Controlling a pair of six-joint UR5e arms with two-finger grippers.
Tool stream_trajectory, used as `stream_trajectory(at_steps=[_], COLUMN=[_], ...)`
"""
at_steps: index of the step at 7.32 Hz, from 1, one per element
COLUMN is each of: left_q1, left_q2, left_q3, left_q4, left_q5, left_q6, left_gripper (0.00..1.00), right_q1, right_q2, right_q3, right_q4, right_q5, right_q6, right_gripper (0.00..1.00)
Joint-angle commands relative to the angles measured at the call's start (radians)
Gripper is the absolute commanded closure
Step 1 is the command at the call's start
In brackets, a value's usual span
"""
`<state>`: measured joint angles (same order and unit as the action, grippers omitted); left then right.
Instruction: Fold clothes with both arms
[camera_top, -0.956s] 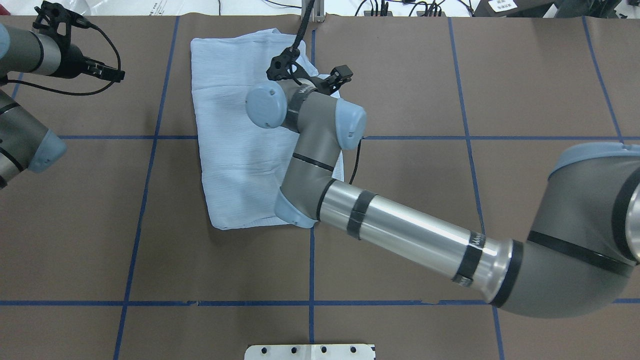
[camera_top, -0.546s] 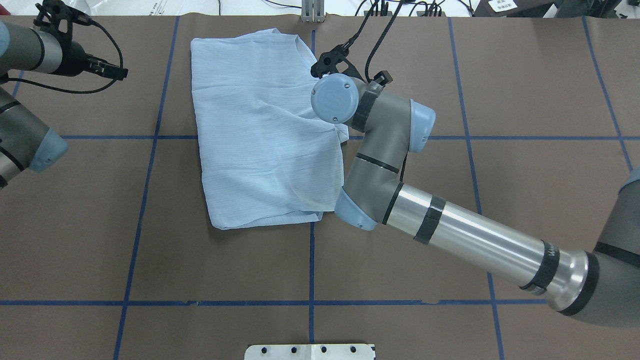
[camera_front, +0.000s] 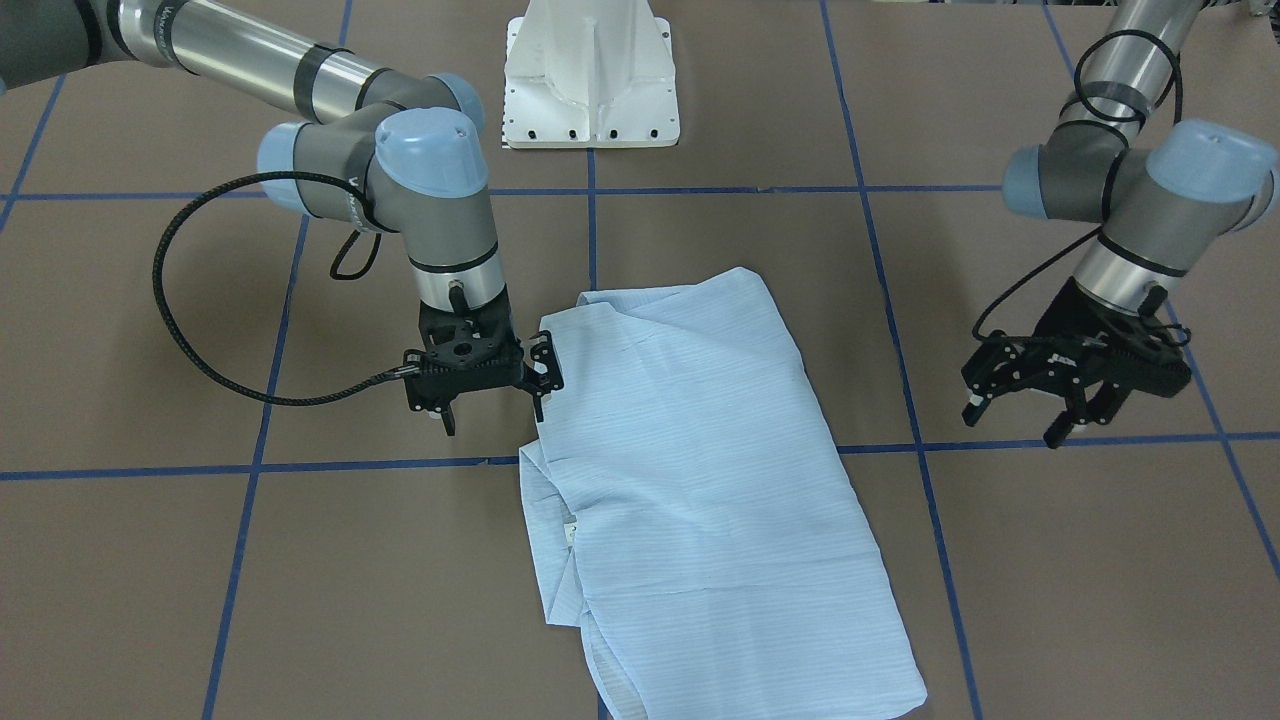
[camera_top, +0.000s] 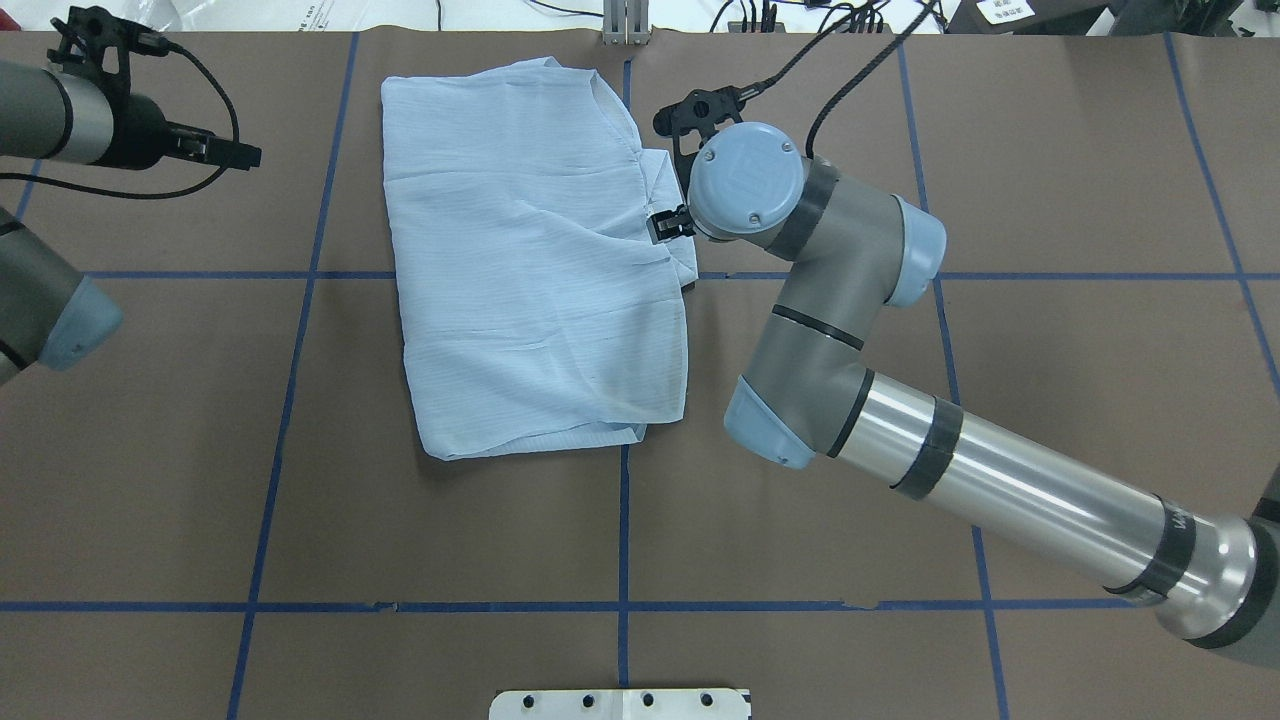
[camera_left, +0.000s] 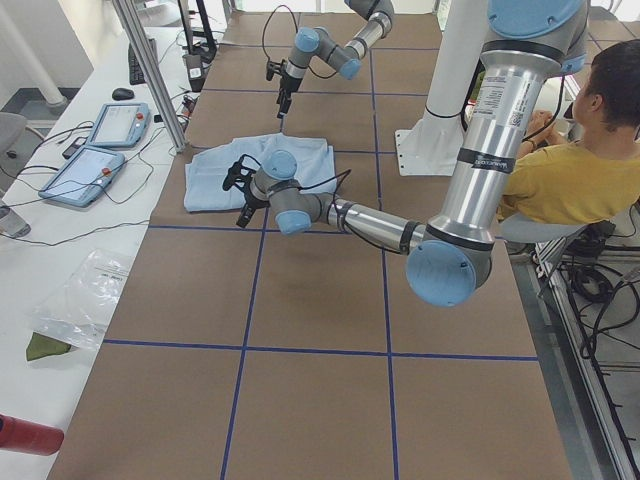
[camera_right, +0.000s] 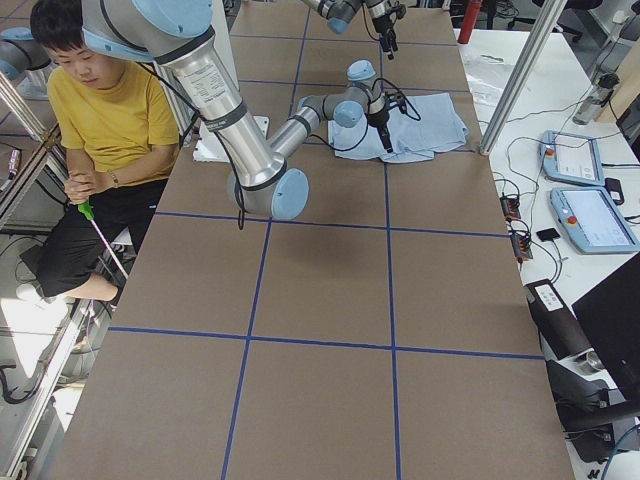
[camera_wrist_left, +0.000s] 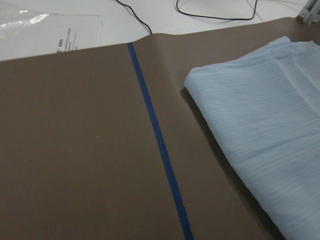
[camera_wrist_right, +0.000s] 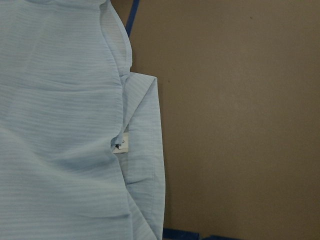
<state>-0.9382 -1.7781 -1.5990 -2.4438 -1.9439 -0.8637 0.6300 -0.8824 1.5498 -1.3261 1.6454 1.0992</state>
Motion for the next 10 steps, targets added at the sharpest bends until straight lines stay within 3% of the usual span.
stream_trajectory(at_steps=[1, 3, 4, 6, 8, 10], left_q1=[0.198, 0.341, 0.398, 0.479, 0.516, 0.516], left_q2=[0.077, 0.057, 0.019, -0.119, -0.135, -0.119], left_q3=[-0.133, -0.18, -0.229, -0.228, -0.222, -0.219], left_q4=[0.005, 0.095, 0.247, 0.485, 0.535, 0.543], left_q5=[0.114, 0.187, 0.235, 0.263, 0.278, 0.278], left_q6=[-0.241, -0.366, -0.411, -0.498, -0.547, -0.545], left_gripper=[0.0, 0.0, 0.0, 0.02, 0.23, 0.23], right_q1=[-0.012, -0.015, -0.016, -0.018, -0.018, -0.018], right_q2=[-0.044, -0.062, -0.064, -0.072, -0.072, -0.072], right_q3=[0.065, 0.069, 0.072, 0.073, 0.072, 0.072], right_q4=[0.001, 0.008, 0.01, 0.011, 0.011, 0.011], right_q5=[0.014, 0.004, -0.004, -0.006, -0.007, -0.007], right_q6=[0.175, 0.189, 0.189, 0.189, 0.189, 0.189], right_gripper=[0.0, 0.0, 0.0, 0.0, 0.0, 0.0])
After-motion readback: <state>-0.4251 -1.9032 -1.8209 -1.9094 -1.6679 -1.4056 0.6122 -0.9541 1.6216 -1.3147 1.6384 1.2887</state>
